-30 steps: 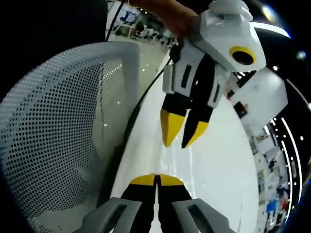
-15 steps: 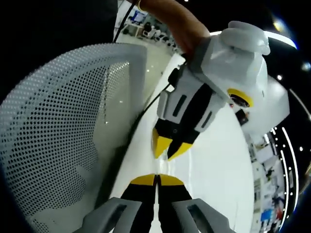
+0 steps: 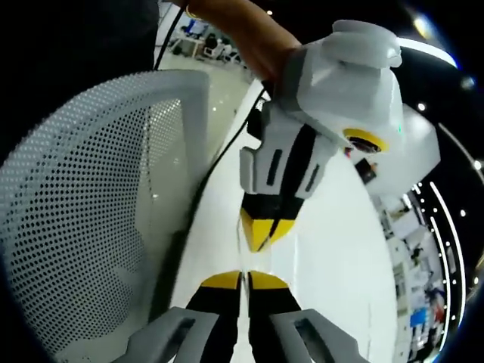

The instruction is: Open the resealable bag by pulling the two sides of the seal apart until the entire bag opening is separated and visibly accessible.

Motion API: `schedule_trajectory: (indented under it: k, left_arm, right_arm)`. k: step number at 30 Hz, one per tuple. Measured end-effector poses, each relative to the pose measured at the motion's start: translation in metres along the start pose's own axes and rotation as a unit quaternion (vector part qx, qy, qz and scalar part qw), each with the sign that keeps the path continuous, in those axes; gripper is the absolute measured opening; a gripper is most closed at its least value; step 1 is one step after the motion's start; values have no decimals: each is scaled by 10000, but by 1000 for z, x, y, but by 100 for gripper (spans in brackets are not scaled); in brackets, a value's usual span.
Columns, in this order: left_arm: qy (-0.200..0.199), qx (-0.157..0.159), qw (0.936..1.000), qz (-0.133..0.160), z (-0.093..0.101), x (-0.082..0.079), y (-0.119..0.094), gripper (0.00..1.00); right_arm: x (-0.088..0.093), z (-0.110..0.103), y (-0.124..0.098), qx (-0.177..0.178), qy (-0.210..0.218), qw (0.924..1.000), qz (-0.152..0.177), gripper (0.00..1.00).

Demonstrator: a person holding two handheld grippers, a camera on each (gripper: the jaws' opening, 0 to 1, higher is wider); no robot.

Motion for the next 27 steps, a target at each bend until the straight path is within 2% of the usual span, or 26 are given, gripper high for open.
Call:
schedule_trajectory:
  k: [6,10,14,22,27]
  left_arm:
    - [115,-341,9992,150,-8,-10,-3,0]
    - [26,-506,9983,296,-14,-15,-4,0]
    - [-37,-675,9968,429,-21,-19,-7,0]
    - [-108,-752,9954,592,-26,-29,-10,0]
    - [-14,-916,9931,734,-32,-38,-13,0]
  right_arm:
    - [-6,7,5,189,214,9996,-20,3]
    - [-10,9,10,322,534,9980,-125,3]
    - [-12,13,13,392,604,9973,-168,2]
    - [-12,21,17,543,684,9960,-215,2]
    - [-9,18,17,479,761,9956,-256,0]
Point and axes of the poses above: the point that each gripper's makers call its tool centre point, and the gripper's own axes: y roughly forward along the fingers, z roughly to its right, x roughly out of its underside, the point moved 2 cm from there along -y, roughly backward along the fingers, and after that the axes turned 2 degrees about z, right-handed, at the moved point
